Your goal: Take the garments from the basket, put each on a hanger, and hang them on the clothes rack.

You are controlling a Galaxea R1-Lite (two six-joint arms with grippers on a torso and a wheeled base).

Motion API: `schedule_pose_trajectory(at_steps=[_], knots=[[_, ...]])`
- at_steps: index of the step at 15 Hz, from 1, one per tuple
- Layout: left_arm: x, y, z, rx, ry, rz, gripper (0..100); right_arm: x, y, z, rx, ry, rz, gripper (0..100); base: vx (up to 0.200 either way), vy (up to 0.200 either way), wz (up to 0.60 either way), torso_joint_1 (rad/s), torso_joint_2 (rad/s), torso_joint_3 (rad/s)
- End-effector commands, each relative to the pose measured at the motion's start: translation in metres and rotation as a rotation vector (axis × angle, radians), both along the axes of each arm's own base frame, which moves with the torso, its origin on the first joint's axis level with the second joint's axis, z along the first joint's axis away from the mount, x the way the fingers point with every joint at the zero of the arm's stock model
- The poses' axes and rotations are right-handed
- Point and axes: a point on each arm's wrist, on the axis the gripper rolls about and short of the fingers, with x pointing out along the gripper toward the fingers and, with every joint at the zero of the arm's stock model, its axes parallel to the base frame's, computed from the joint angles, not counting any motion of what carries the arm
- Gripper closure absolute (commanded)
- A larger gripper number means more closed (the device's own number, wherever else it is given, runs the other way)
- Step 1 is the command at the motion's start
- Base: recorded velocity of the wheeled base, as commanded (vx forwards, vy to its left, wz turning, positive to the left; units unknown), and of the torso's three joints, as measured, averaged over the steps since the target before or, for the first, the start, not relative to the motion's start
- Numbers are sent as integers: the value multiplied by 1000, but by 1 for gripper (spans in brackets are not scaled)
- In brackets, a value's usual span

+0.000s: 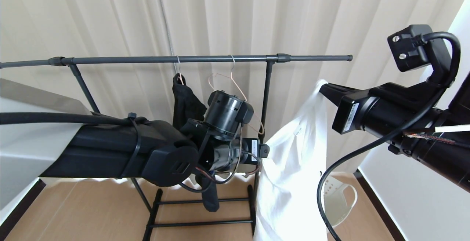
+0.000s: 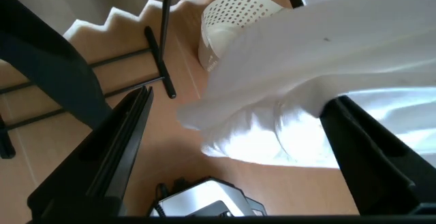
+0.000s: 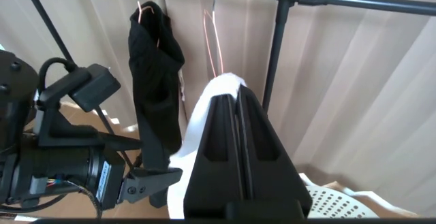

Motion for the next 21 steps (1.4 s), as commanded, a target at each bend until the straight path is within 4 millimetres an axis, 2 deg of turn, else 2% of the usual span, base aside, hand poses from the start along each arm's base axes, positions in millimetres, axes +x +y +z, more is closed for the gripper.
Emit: schedule_pose_trajectory(at_steps=[1, 5, 12, 19, 20, 21], knots=[[6, 4, -5, 8, 9, 16, 0, -4, -4, 6, 15, -18, 0, 100, 0, 0, 0, 0, 0, 0], [11, 5, -11, 18, 21, 24, 0, -6, -5, 5, 3, -22, 3, 100, 0, 0, 0, 0, 0, 0], [-3, -10, -6, 11, 5, -30, 0, -6, -5, 4, 0, -19, 5, 100, 0, 0, 0, 0, 0, 0], [5, -8, -18, 30, 24, -7, 0, -11, -10, 10, 15, -38, 3, 100, 0, 0, 0, 0, 0, 0], [4, -8, -17, 31, 23, -6, 100, -11, -10, 10, 14, -37, 3, 100, 0, 0, 0, 0, 0, 0], [3, -6, -15, 29, 21, -6, 100, -11, -10, 10, 8, -39, 3, 100, 0, 0, 0, 0, 0, 0]])
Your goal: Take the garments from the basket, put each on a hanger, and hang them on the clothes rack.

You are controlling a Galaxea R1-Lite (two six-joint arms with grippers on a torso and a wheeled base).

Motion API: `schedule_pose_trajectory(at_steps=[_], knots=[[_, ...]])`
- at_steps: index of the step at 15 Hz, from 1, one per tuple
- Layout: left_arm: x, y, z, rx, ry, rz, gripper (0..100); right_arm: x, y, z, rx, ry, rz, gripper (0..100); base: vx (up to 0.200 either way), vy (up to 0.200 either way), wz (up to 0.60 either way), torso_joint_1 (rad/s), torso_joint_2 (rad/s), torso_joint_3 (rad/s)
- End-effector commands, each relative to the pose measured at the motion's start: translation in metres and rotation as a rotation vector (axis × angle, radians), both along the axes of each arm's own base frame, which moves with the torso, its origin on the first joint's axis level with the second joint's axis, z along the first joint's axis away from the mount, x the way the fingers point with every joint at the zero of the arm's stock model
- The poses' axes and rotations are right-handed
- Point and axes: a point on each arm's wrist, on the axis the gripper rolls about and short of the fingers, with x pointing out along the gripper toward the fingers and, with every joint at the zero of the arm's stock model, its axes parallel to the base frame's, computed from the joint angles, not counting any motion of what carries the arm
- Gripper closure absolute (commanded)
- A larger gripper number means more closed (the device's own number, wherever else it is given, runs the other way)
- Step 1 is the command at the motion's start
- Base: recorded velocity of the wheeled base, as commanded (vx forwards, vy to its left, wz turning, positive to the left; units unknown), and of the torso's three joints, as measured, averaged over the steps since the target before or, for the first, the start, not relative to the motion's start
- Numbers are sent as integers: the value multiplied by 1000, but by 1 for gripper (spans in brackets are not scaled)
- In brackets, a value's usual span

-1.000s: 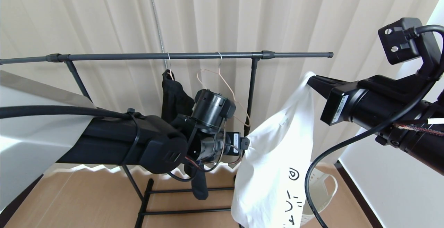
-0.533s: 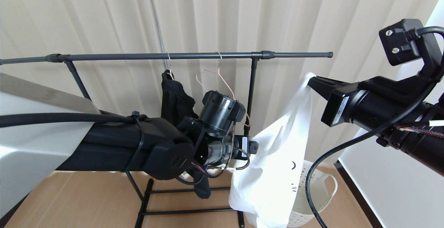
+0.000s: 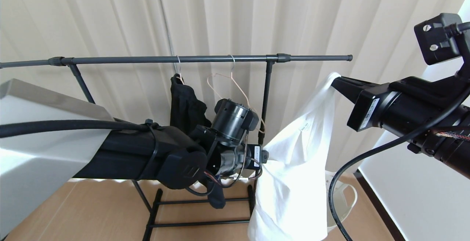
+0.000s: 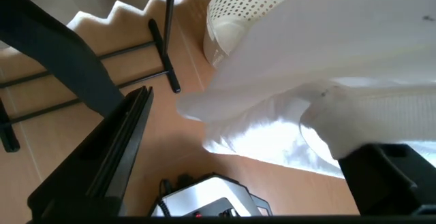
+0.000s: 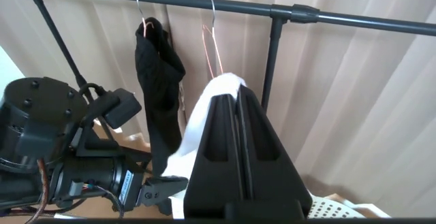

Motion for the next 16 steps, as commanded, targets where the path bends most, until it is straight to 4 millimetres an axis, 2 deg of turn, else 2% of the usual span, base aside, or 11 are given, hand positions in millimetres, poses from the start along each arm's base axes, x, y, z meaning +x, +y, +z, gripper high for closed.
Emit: schedule_pose_trajectory(at_steps=[1, 4, 5, 8, 10, 14, 16], knots=[[-3, 4, 8, -12, -12, 2, 100, 0, -1, 0, -11, -6, -3, 100, 0, 0, 0, 0, 0, 0], [-18, 16, 31, -42, -48, -3, 100, 9, -7, -3, -41, -3, -48, 100, 0, 0, 0, 0, 0, 0], [-25, 24, 45, -65, -71, 0, 100, 16, -11, -11, -89, 6, -80, 100, 0, 0, 0, 0, 0, 0], [-33, 35, 68, -103, -120, 7, 100, 19, -10, -23, -144, 31, -81, 100, 0, 0, 0, 0, 0, 0], [-34, 39, 74, -101, -144, 15, 100, 22, -8, -27, -156, 43, -80, 100, 0, 0, 0, 0, 0, 0], [-34, 42, 97, -119, -225, 27, 100, 24, -6, -53, -275, 97, -66, 100, 0, 0, 0, 0, 0, 0], [-36, 43, 105, -131, -242, 33, 100, 25, -5, -57, -286, 111, -65, 100, 0, 0, 0, 0, 0, 0]])
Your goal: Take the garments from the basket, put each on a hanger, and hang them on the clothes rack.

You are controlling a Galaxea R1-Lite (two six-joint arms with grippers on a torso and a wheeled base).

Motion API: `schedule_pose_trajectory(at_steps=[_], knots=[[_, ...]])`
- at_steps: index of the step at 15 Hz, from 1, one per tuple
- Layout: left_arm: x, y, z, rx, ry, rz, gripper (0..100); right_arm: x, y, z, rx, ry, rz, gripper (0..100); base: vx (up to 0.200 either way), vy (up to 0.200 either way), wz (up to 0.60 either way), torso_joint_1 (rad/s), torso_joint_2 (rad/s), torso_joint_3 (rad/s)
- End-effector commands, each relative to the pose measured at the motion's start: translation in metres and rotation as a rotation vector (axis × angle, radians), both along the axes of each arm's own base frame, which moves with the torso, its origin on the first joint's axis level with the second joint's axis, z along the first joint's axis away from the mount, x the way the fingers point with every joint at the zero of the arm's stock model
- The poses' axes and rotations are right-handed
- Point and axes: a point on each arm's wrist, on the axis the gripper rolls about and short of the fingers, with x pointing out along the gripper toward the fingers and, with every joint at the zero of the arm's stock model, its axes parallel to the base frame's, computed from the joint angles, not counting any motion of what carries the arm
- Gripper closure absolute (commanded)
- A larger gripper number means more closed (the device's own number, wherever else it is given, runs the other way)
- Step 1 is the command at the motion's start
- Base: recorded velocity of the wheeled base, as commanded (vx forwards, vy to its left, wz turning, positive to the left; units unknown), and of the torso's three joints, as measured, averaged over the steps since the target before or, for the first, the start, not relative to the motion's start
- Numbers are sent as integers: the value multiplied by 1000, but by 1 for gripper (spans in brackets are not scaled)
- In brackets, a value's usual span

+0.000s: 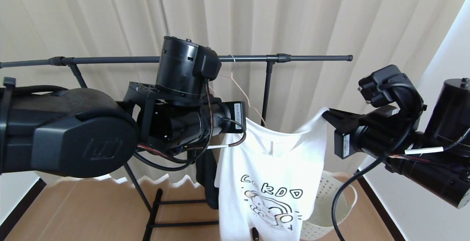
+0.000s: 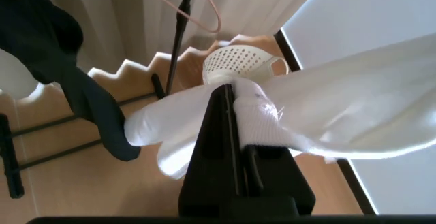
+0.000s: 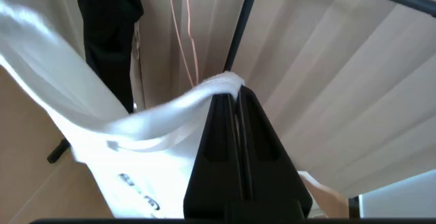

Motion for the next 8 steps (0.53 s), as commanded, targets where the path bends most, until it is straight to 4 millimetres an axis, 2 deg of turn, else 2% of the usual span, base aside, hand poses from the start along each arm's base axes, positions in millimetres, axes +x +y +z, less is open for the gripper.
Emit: schedule_pose_trajectory(at_steps=[1, 8], knots=[[-3, 4, 11, -10, -33, 5, 100, 4, 3, -9, -26, 25, 1, 100, 0, 0, 0, 0, 0, 0], [-7, 9, 14, 5, -49, 44, 100, 4, 4, -6, -17, 16, 3, 100, 0, 0, 0, 0, 0, 0]])
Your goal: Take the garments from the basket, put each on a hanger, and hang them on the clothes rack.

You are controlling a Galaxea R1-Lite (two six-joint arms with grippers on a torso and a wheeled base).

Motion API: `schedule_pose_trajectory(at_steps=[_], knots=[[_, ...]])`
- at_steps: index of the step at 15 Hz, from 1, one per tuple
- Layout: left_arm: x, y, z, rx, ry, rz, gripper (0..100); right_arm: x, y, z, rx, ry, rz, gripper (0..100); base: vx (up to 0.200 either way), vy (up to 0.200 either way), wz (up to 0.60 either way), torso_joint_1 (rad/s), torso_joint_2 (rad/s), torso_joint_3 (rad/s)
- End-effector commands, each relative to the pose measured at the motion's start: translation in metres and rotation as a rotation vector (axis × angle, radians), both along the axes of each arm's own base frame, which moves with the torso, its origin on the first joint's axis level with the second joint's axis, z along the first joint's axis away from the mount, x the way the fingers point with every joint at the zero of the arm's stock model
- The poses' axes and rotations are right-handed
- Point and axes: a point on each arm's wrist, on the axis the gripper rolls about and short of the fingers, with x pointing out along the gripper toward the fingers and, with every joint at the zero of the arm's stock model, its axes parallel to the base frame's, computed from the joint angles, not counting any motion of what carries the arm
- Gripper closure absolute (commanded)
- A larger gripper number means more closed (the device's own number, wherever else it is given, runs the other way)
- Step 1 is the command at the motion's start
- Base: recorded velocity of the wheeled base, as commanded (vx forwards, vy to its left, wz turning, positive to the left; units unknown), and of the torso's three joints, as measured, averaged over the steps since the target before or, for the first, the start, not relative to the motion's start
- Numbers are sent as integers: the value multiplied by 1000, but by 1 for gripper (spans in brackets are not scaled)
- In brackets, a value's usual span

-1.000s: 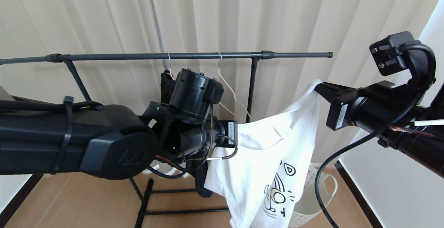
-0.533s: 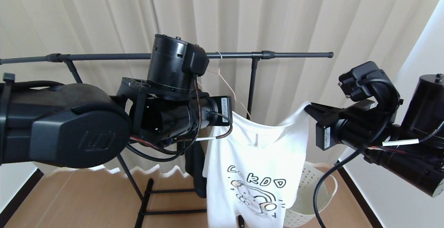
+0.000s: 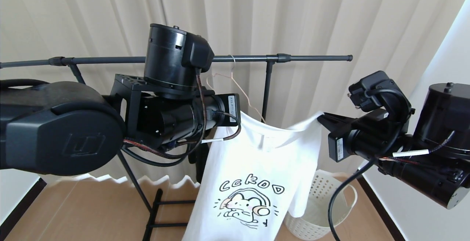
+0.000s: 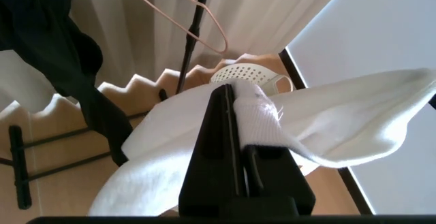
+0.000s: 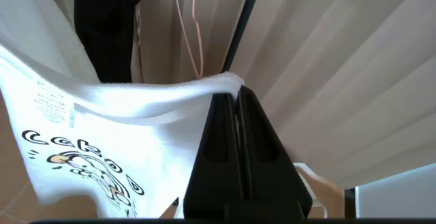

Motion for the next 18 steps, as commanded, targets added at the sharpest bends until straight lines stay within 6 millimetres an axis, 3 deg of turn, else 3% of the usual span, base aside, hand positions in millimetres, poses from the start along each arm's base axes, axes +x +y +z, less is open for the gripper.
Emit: schedule_pose_trajectory(at_steps=[1, 7, 8, 13, 16, 18], knots=[[-3, 3, 3, 2, -8, 4, 100, 0, 1, 1, 2, -1, 2, 100, 0, 0, 0, 0, 0, 0], [1, 6, 13, -3, -47, 17, 100, 2, 2, -6, -10, 18, 3, 100, 0, 0, 0, 0, 0, 0], [3, 4, 16, -10, -54, 16, 100, 2, 2, -6, -12, 21, 3, 0, 0, 0, 0, 0, 0, 0], [14, -9, 21, -13, -84, 15, 100, -13, 3, -37, -131, 102, 166, 0, 0, 0, 0, 0, 0, 0], [16, -11, 23, -12, -92, 19, 100, -18, 7, -44, -141, 114, 259, 0, 0, 0, 0, 0, 0, 0], [14, -12, 20, -3, -87, 17, 100, -22, 31, -41, -7, 71, 348, 0, 0, 0, 0, 0, 0, 0]])
